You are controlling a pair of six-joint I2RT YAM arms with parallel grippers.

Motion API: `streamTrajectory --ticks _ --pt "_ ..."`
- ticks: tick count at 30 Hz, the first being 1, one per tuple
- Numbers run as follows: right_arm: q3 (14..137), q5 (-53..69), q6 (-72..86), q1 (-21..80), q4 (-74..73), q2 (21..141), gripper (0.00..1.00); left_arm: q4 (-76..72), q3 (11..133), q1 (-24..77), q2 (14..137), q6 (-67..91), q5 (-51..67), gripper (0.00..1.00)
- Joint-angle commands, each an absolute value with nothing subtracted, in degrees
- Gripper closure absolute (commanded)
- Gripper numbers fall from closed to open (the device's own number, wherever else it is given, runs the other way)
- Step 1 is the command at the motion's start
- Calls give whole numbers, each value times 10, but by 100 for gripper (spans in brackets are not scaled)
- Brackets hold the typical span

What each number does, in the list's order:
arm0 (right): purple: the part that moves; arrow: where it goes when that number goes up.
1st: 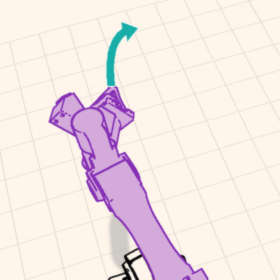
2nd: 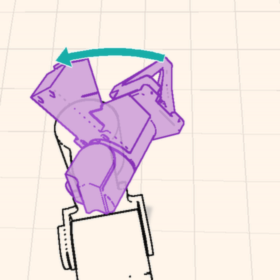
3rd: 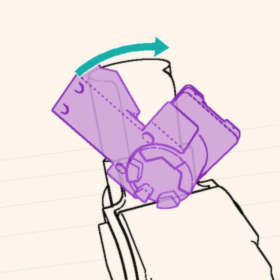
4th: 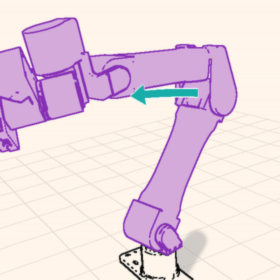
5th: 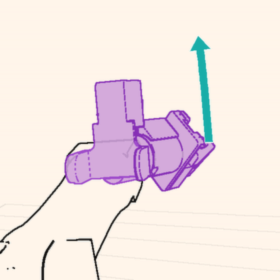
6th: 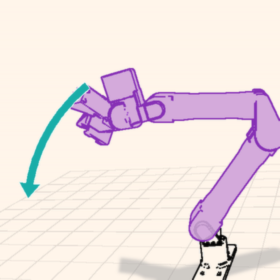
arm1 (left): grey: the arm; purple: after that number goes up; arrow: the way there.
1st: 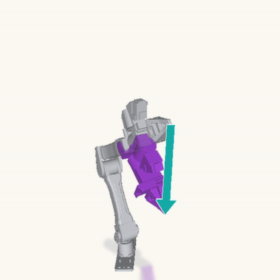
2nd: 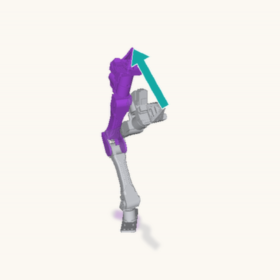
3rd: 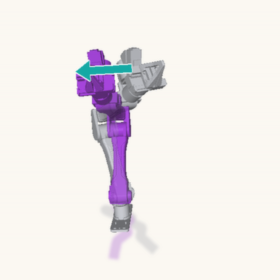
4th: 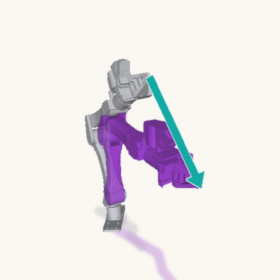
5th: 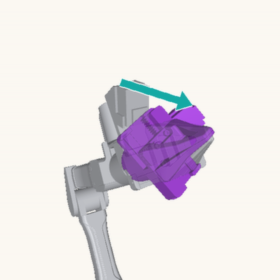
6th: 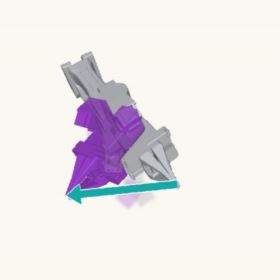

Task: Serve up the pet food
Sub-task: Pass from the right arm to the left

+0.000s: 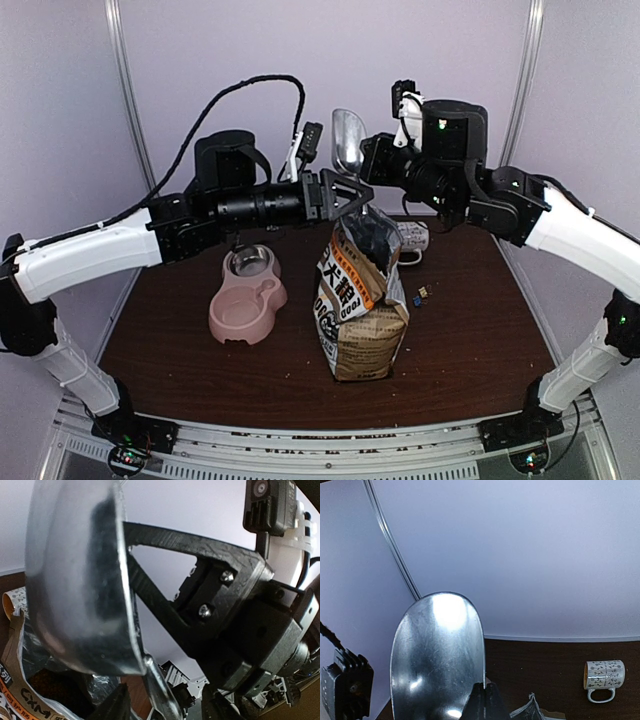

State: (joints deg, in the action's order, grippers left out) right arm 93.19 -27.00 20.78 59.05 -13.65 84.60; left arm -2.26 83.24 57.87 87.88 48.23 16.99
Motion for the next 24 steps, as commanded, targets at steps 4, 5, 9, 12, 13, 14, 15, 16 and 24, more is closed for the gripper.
streamTrajectory --ticks 4,5,9,12,13,14,15,16,24 --pt "938 -305 192 598 -120 848 100 -32 856 581 891 491 183 62" --pt "938 -307 191 598 -120 848 100 -30 857 581 892 491 183 65" --pt "935 -314 184 601 -120 848 100 -20 858 581 892 493 178 73" --pt "929 -313 173 603 -115 847 100 -13 858 581 890 493 172 78" --pt "924 -313 167 605 -110 845 100 -11 858 580 890 494 170 80" --pt "917 -313 159 607 -104 841 100 -9 858 580 889 494 168 83" --pt "906 -313 148 610 -96 838 100 -6 857 579 887 494 164 85" --pt "896 -316 136 614 -87 833 100 -4 856 579 887 495 161 87" --pt "823 -323 119 623 -67 795 97 -28 819 562 873 521 161 100"
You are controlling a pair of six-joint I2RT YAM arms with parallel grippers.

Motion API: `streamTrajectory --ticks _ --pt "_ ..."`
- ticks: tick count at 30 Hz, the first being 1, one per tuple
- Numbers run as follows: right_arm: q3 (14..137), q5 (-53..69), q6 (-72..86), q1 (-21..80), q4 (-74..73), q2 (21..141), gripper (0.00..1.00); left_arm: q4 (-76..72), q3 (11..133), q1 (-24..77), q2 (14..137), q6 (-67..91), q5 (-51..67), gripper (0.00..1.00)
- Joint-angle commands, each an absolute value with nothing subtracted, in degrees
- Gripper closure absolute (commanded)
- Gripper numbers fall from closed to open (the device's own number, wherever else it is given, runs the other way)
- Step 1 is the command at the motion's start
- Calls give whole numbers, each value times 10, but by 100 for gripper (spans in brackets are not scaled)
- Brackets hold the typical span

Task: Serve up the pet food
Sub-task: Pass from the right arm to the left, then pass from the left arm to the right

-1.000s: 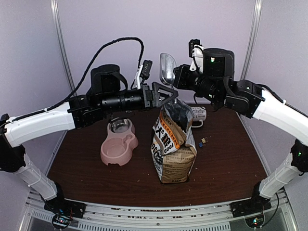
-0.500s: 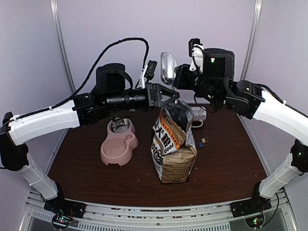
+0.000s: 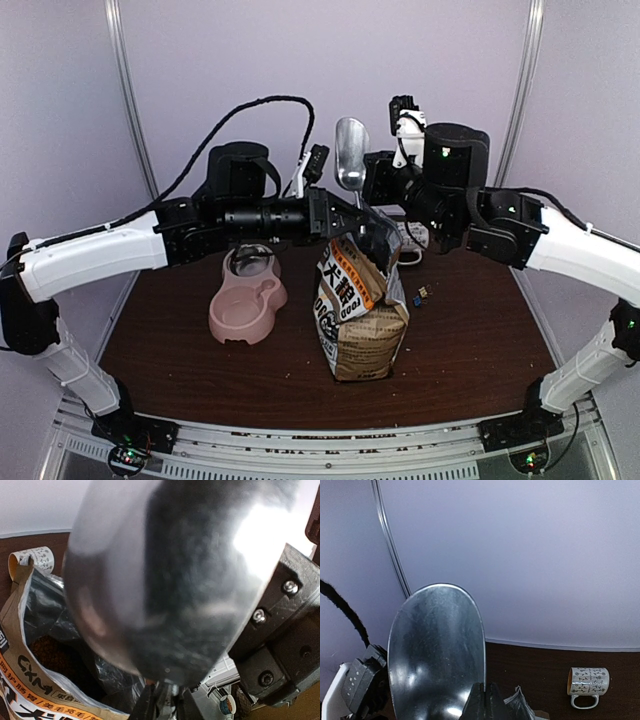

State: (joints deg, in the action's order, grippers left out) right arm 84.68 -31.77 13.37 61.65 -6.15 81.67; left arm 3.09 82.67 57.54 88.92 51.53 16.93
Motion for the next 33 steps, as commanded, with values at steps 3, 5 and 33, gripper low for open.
streamTrajectory --ticks 3,5,33 --pt "811 -307 118 623 -71 782 77 -19 815 555 865 516 161 100" --pt "805 -289 112 624 -80 770 57 -10 809 549 855 511 158 100" --pt "933 177 84 579 -431 742 19 537 795 483 710 65 341 100"
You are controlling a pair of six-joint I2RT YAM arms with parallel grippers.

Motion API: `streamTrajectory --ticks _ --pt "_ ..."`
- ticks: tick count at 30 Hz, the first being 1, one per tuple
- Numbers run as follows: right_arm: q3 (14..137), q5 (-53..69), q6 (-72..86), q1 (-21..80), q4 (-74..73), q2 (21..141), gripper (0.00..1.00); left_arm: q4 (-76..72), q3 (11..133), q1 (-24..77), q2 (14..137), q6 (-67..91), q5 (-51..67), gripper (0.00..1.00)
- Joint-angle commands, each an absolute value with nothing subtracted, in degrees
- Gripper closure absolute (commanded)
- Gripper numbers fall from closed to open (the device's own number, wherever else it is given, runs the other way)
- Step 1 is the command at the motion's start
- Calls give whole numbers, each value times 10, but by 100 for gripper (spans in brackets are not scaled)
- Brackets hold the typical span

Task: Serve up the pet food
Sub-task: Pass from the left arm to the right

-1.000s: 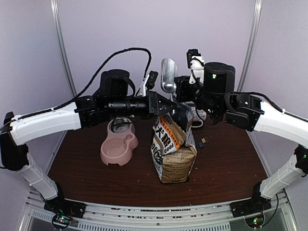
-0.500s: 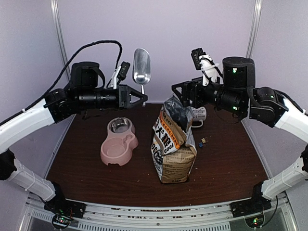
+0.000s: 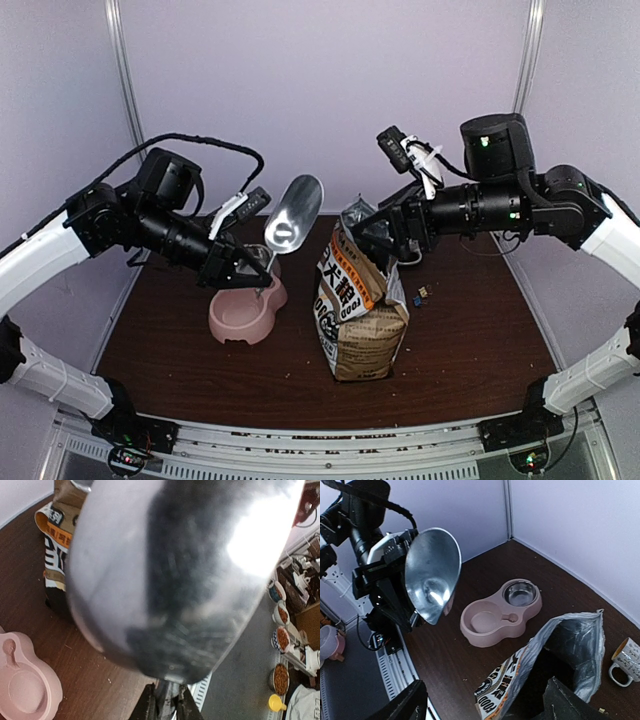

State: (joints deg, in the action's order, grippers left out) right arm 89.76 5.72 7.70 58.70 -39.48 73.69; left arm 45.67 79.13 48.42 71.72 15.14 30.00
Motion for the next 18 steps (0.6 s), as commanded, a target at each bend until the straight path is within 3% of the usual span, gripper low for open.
streamTrajectory --ticks 1,8,14,18 --pt "941 195 86 577 -439 747 19 556 795 483 713 57 341 100" --pt "968 284 97 559 -482 772 21 590 781 512 720 27 369 100" --pt "980 303 86 559 -533 798 42 621 792 527 732 -1 369 100" --pt "989 312 80 559 -560 808 49 639 797 528 738 -13 368 100"
